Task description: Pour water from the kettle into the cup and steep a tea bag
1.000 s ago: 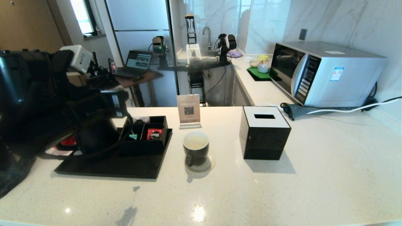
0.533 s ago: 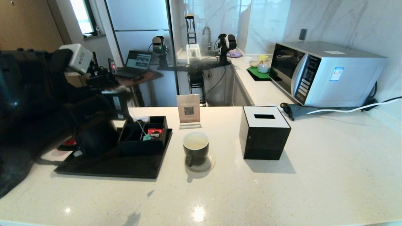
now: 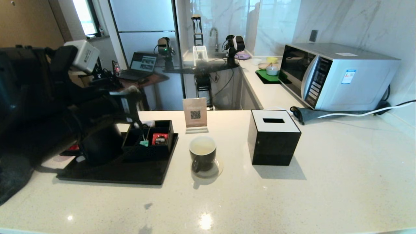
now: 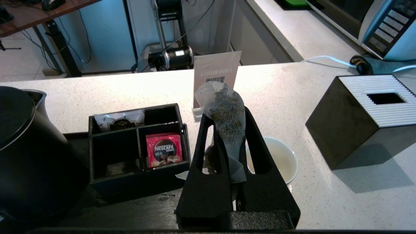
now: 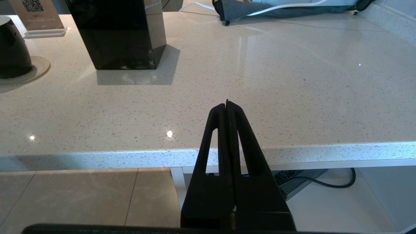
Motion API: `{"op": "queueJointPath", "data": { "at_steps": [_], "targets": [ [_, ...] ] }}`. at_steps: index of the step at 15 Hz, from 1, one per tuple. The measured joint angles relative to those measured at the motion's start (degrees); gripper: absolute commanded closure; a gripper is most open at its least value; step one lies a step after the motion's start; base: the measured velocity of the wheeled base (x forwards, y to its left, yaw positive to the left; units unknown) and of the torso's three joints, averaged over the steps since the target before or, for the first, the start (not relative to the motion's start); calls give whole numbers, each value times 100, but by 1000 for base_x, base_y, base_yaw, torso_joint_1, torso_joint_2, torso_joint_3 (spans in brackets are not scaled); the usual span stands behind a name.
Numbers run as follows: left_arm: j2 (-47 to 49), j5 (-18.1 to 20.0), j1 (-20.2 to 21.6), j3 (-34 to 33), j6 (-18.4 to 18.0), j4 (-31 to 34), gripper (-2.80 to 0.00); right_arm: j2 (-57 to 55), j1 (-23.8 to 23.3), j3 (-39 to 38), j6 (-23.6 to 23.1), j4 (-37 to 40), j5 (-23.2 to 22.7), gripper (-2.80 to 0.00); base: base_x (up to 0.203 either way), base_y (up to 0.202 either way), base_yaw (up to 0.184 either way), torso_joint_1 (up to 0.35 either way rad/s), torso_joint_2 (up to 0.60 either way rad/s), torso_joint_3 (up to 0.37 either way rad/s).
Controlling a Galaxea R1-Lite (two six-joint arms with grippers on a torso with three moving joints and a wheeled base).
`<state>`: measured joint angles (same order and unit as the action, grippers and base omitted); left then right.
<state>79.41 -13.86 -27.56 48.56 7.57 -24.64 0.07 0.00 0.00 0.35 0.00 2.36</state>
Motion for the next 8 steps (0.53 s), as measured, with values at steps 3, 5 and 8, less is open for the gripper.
{"op": "queueJointPath", "data": {
  "at_steps": [3, 5, 8],
  "targets": [
    [-54, 11, -61, 83, -103, 9, 0, 0, 0, 0, 0, 0, -2, 0, 0, 0, 0, 0, 0, 0],
    [-163, 18, -91, 100, -235, 16, 0, 0, 0, 0, -2, 0, -1, 0, 0, 0, 0, 0, 0, 0],
    [-272, 46, -251, 18, -246, 21, 0, 0, 0, 0, 0, 0, 0, 0, 0, 0, 0, 0, 0, 0]
  ]
}}
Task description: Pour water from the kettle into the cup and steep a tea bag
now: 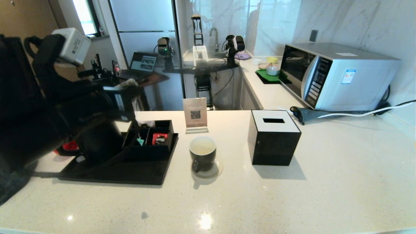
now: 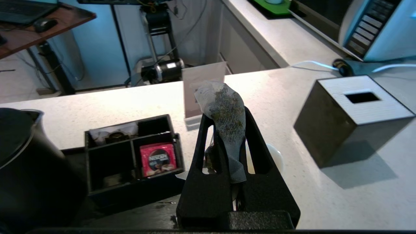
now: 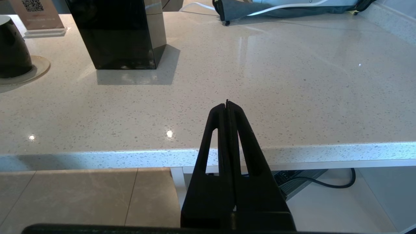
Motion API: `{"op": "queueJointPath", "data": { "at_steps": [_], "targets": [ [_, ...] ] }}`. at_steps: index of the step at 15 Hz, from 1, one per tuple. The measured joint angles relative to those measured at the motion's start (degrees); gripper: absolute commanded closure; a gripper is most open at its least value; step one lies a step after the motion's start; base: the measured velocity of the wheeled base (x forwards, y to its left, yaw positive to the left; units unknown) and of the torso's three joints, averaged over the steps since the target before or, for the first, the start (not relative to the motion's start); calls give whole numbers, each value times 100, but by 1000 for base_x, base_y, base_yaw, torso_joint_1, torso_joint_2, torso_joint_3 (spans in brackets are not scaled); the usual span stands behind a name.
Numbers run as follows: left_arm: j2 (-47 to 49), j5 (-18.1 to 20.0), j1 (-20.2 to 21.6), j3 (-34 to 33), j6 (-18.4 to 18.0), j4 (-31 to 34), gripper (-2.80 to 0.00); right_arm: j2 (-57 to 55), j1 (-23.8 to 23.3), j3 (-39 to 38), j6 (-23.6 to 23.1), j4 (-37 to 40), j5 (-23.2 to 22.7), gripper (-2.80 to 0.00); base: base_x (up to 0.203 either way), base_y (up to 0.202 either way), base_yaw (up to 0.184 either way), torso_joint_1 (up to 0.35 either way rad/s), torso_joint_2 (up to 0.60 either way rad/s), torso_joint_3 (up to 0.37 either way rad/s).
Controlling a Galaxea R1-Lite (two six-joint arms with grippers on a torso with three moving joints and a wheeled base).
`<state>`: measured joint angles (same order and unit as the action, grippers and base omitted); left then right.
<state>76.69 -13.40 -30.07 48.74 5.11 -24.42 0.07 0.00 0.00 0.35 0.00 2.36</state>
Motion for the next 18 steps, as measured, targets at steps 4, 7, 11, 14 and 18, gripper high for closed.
{"op": "queueJointPath", "data": {
  "at_steps": [4, 7, 11, 14, 18],
  "targets": [
    [-36, 27, -204, -12, 3, -8, 0, 0, 0, 0, -2, 0, 0, 0, 0, 0, 0, 0, 0, 0],
    [-36, 31, -338, -6, 9, 1, 0, 0, 0, 0, -2, 0, 0, 0, 0, 0, 0, 0, 0, 0],
    [-17, 17, -506, 8, 6, 37, 0, 0, 0, 0, 0, 0, -2, 0, 0, 0, 0, 0, 0, 0],
    [-14, -31, -644, -76, 1, 31, 0, 0, 0, 0, 0, 0, 0, 0, 0, 0, 0, 0, 0, 0],
    [-88, -54, -742, -257, -101, 62, 0, 0, 0, 0, 0, 0, 0, 0, 0, 0, 0, 0, 0, 0]
  ]
}}
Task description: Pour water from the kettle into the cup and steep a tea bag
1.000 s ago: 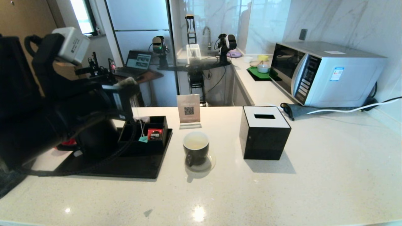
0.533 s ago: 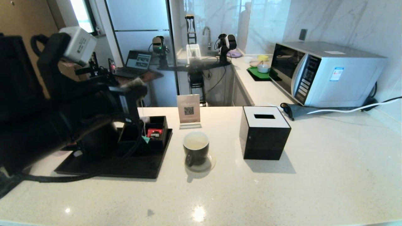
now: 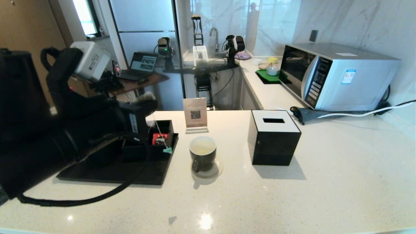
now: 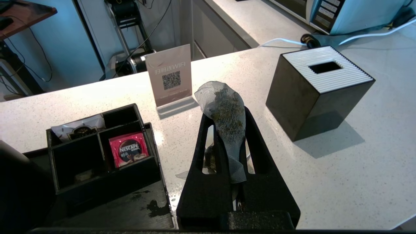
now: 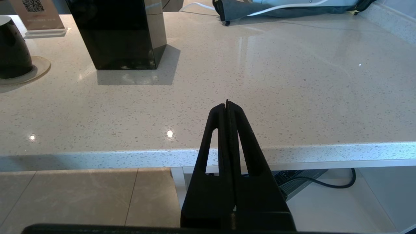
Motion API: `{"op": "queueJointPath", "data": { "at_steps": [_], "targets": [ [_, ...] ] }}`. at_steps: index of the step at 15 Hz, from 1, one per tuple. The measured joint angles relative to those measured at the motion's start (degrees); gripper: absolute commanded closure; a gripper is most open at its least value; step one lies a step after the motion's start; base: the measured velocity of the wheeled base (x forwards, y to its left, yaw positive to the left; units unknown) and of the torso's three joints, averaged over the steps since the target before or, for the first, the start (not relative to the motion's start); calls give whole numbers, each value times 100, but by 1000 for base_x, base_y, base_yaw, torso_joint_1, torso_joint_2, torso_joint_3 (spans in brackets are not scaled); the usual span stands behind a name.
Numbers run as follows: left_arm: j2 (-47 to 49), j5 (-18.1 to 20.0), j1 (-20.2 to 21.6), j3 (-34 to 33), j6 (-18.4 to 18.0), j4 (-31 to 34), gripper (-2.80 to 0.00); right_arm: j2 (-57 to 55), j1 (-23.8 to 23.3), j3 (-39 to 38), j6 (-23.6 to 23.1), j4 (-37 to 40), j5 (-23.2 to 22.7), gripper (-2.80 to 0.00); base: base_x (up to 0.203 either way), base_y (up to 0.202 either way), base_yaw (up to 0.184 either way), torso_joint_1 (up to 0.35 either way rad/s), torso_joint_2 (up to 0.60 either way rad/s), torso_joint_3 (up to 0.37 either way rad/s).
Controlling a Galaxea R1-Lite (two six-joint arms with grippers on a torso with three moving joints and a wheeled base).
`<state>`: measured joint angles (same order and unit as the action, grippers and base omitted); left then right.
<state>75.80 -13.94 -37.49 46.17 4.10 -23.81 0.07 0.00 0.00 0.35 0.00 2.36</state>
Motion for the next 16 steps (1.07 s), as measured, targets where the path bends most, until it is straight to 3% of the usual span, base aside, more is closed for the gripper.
{"op": "queueJointPath", "data": {
  "at_steps": [3, 7, 10, 16],
  "targets": [
    [-39, -3, -7, -24, -135, 11, 0, 0, 0, 0, -24, 0, -6, 0, 0, 0, 0, 0, 0, 0],
    [-63, -6, -9, -24, -149, 0, 0, 0, 0, 0, -443, 24, -81, 0, 0, 0, 0, 0, 0, 0],
    [-80, -11, -5, -24, -149, -24, 0, 0, 0, 48, -401, -235, -246, 0, 0, 0, 0, 0, 0, 0],
    [-133, -12, -5, -24, -149, -31, 0, -606, 31, 1111, -426, 101, -983, 0, 0, 0, 0, 0, 0, 0]
  ]
}}
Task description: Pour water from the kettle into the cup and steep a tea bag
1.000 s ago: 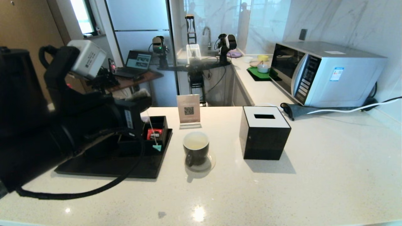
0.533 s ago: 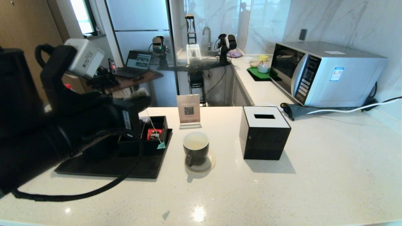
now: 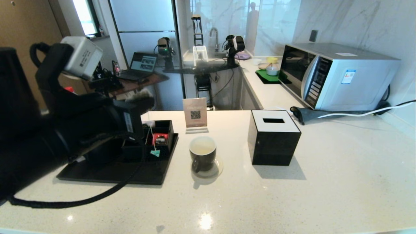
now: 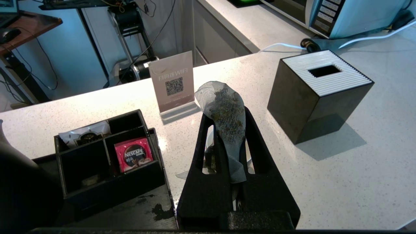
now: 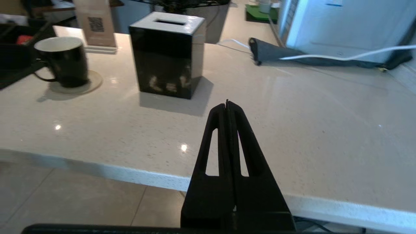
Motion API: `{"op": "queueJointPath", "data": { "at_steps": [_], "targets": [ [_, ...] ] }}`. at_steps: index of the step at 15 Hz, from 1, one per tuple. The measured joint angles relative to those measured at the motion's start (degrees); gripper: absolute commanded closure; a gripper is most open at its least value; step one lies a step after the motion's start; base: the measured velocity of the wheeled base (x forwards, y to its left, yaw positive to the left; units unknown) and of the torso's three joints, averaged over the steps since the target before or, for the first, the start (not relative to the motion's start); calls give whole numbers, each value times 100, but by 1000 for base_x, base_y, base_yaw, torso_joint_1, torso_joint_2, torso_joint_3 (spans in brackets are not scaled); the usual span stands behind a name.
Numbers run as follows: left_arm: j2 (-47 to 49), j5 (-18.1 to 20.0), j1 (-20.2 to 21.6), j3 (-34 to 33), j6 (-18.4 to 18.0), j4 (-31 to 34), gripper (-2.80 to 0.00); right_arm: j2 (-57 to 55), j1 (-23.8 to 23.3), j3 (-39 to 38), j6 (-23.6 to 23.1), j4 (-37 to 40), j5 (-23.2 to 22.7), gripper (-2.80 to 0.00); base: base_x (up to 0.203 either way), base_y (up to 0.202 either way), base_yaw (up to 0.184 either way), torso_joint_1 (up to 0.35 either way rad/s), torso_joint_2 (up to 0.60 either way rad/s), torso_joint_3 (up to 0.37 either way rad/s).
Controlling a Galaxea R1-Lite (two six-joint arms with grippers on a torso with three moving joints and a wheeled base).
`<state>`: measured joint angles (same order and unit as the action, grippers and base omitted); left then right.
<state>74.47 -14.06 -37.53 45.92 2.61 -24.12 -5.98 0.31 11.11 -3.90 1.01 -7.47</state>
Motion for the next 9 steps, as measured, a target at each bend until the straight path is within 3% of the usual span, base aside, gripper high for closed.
{"op": "queueJointPath", "data": {
  "at_steps": [4, 9],
  "targets": [
    [-33, 2, 7, -1, 0, 3, 0, -1346, 59, 647, -109, -500, -746, 0, 0, 0, 0, 0, 0, 0],
    [-31, 47, 9, 44, 0, -8, 0, -3764, 164, 1412, -306, -1991, -1861, 0, 0, 0, 0, 0, 0, 0]
  ]
}}
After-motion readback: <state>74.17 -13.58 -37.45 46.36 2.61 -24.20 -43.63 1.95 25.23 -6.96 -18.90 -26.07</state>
